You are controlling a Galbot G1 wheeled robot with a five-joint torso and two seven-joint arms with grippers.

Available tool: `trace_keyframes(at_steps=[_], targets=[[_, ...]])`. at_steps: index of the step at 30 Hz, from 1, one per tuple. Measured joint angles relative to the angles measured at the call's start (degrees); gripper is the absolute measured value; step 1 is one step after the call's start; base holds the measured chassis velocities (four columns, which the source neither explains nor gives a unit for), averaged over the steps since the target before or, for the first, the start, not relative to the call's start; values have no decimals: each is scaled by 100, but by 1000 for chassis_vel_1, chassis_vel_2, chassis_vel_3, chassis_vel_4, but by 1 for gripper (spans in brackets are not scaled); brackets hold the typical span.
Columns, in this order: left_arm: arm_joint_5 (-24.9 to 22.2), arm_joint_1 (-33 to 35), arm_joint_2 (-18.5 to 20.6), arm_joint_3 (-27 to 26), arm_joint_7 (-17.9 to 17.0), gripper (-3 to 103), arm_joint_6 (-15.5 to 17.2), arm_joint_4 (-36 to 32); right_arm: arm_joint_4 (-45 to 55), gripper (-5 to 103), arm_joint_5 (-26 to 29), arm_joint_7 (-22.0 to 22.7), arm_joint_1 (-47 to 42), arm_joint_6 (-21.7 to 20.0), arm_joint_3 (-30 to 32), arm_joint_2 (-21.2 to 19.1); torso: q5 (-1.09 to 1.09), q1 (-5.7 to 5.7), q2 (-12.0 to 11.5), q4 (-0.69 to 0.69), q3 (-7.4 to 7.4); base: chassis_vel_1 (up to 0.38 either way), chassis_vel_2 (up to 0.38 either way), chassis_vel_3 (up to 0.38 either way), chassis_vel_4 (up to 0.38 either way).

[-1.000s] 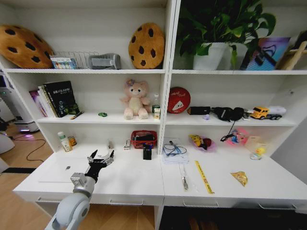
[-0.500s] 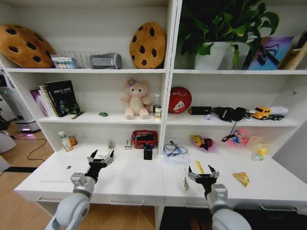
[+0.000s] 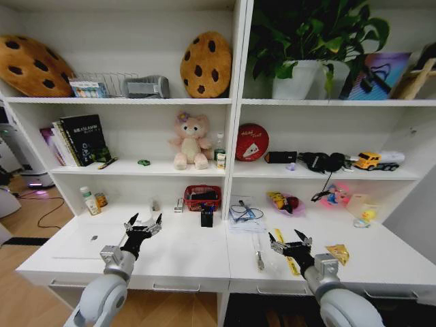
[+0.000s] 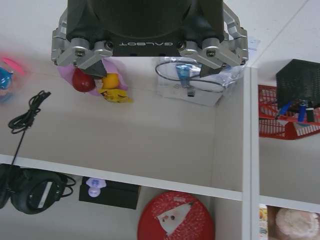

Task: Organize the objects on the table.

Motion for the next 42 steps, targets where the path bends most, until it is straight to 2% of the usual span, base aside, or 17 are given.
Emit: trace_keyframes(at_steps=[3,5,12,14,15,16,17,18,20,21,24,26,27,29,33,37,42], targets=[[0,0,0,0,1,100,0,0,7,100,0,0,-31,6,2,22,6,1,0,-1,1,-186,-188,184,194],[0,0,0,0,1,100,0,0,15,100,-1,1,-39,8,-5,29,0,-1,0,0,0,-216,-205,217,214],[0,0,0,0,1,100,0,0,64,100,-20,45,-42,34,-80,51,3,1,-1,-1,1,-262,-279,268,293],[0,0,0,1,2,100,0,0,34,100,-86,190,-39,87,-204,61,3,-1,1,-1,0,-293,-286,308,294],[0,0,-1,1,2,100,0,0,45,100,23,469,-30,-39,-283,77,0,0,0,0,1,-286,-259,249,284],[0,0,-1,1,2,100,0,0,45,100,23,469,-30,-39,-283,77,0,0,0,0,1,-286,-259,249,284],[0,0,-1,1,4,100,0,0,69,100,344,1060,31,-343,-399,98,8,1,-1,-1,1,-232,-259,148,171],[0,0,-1,1,4,100,0,0,69,100,344,1060,31,-343,-399,98,8,1,-1,-1,1,-232,-259,148,171],[0,0,-1,1,4,100,0,0,90,100,1081,1882,177,-818,-457,90,0,-2,2,0,-1,-4,-151,126,55],[0,0,-1,1,3,100,0,0,77,100,1297,1962,205,-943,-420,65,0,-1,1,-4,0,-10,-117,30,2],[0,0,-1,2,8,100,0,0,11,100,1556,1986,258,-1086,-341,23,4,1,-1,-4,1,-21,-65,-2,-39],[0,0,0,1,8,100,0,0,-181,100,2165,1986,443,-1274,-256,-42,-4,0,0,1,0,33,77,-31,-65],[0,0,0,1,8,100,0,0,-181,100,2165,1986,443,-1274,-256,-42,-4,0,0,1,0,33,110,-45,-65],[0,0,0,-1,3,100,0,0,-525,100,2567,1894,746,-1420,-210,-102,2,1,-1,3,1,76,102,-32,-44],[0,0,0,-2,1,100,0,0,-836,100,2585,1822,1020,-1442,-218,-173,0,0,0,2,1,32,37,-8,-17],[0,0,0,-1,2,100,0,0,-1013,100,2681,2117,1256,-1443,-283,-219,2,1,0,0,1,0,0,0,0],[0,0,0,0,1,100,0,0,-1104,100,2729,2245,1213,-1442,-276,-246,2,0,0,0,0,0,0,0,0]])
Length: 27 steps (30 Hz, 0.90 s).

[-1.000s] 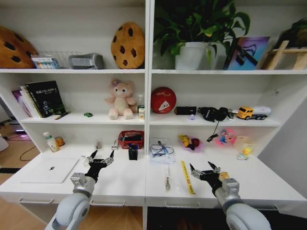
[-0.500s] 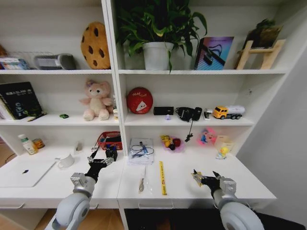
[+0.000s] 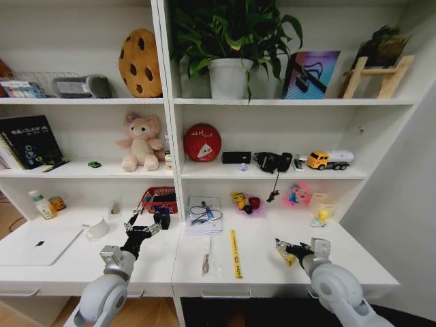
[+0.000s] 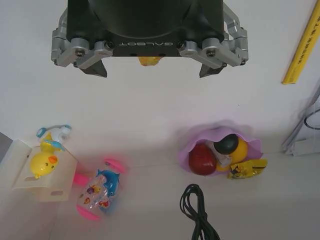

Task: Organize the objects on the table.

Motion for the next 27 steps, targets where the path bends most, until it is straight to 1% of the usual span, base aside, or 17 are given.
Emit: trace_keyframes(at_steps=[3,8,10,11,14,15,16,18,21,22,25,26,27], targets=[[0,0,0,0,0,100,0,0,-166,100,18,-22,-16,3,36,-10,0,0,0,0,0,0,0,0,0],[0,0,0,0,-1,100,0,0,-597,101,47,-185,74,12,59,-16,0,0,0,0,0,0,0,0,0],[0,0,0,0,-1,100,0,0,-795,96,9,-290,164,16,37,-18,0,0,0,0,0,0,0,0,0],[0,0,0,0,-1,100,0,0,-795,96,9,-290,164,16,37,-18,0,0,0,0,0,0,0,0,0],[0,0,0,0,0,100,0,0,-1018,80,-6,-400,302,21,-2,-30,0,0,0,0,0,0,0,0,0],[0,0,0,0,0,100,0,0,-1018,80,-6,-400,302,21,-2,-30,0,0,0,0,0,0,0,0,0],[0,0,0,0,0,100,0,0,-1069,75,-12,-424,340,22,-18,-36,0,0,0,1,0,0,0,0,0],[0,0,0,0,-1,100,0,0,-1091,75,-13,-437,360,23,-28,-41,0,0,0,1,0,0,0,0,0],[0,0,0,0,-1,100,0,0,-1147,57,-20,-474,409,26,-54,-57,0,0,0,1,0,0,0,0,0],[0,0,0,0,-1,100,0,0,-1147,57,-20,-474,409,26,-54,-57,0,0,0,1,0,0,0,0,0],[0,0,0,0,-1,100,0,0,-1157,41,-29,-513,392,29,-74,-52,0,0,0,1,0,0,0,0,0],[0,0,0,0,-1,100,0,0,-1157,41,-29,-513,392,29,-74,-52,0,0,0,1,0,0,0,0,0],[0,0,0,0,-1,100,0,0,-1136,36,-31,-527,372,30,-84,-43,0,0,0,0,0,0,0,0,0]])
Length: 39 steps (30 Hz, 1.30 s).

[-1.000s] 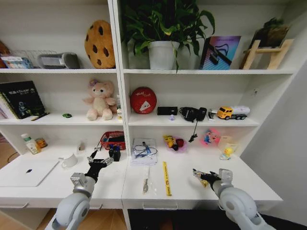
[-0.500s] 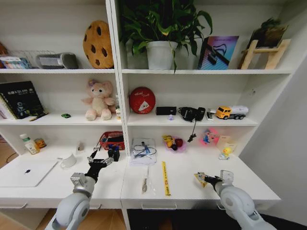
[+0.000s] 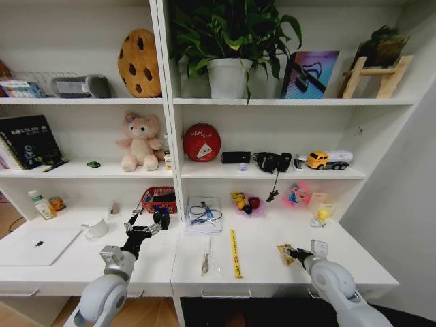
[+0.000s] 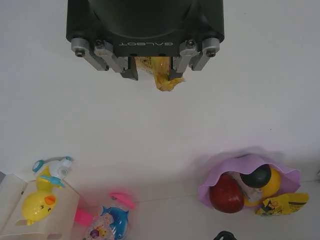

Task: Organize the objects on the table.

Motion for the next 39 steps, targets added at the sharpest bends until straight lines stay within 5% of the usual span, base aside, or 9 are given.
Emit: trace_keyframes(at_steps=[9,19,22,24,30,39], targets=[[0,0,0,0,0,100,0,0,198,4,1,-11,-53,3,-60,58,0,0,0,0,0,0,0,0,0],[0,0,0,0,0,100,0,0,227,0,2,-14,-43,12,-54,42,0,0,0,0,0,0,0,0,0],[0,0,0,0,0,100,0,0,225,0,-371,-414,-49,376,-50,16,0,0,0,0,0,0,0,0,0],[0,0,0,0,0,100,0,0,120,0,-994,-1262,-5,969,-63,-52,-1,0,0,0,0,0,0,0,0],[0,0,0,0,-1,100,-1,0,-321,0,-1630,-2497,441,1867,-248,-183,0,0,0,0,0,0,0,0,0],[0,0,0,0,-1,100,0,0,-1048,0,-1388,-3306,1728,2299,-736,-367,-1,0,0,1,0,0,0,0,0]])
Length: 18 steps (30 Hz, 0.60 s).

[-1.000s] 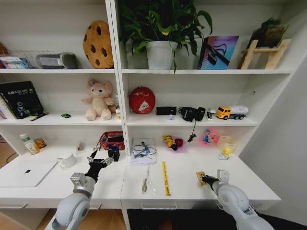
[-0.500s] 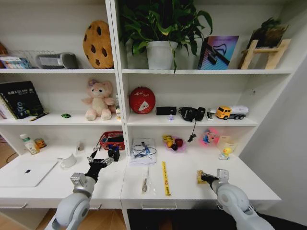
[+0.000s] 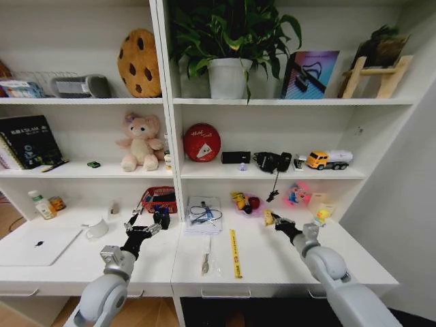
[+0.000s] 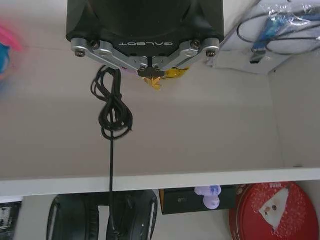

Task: Organize the objects on the table.

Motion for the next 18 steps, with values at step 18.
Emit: trace_keyframes(at_steps=[18], targets=[[0,0,0,0,0,100,0,0,-2101,0,-189,-47,2104,273,-1283,440,0,0,0,0,0,0,0,0,0]])
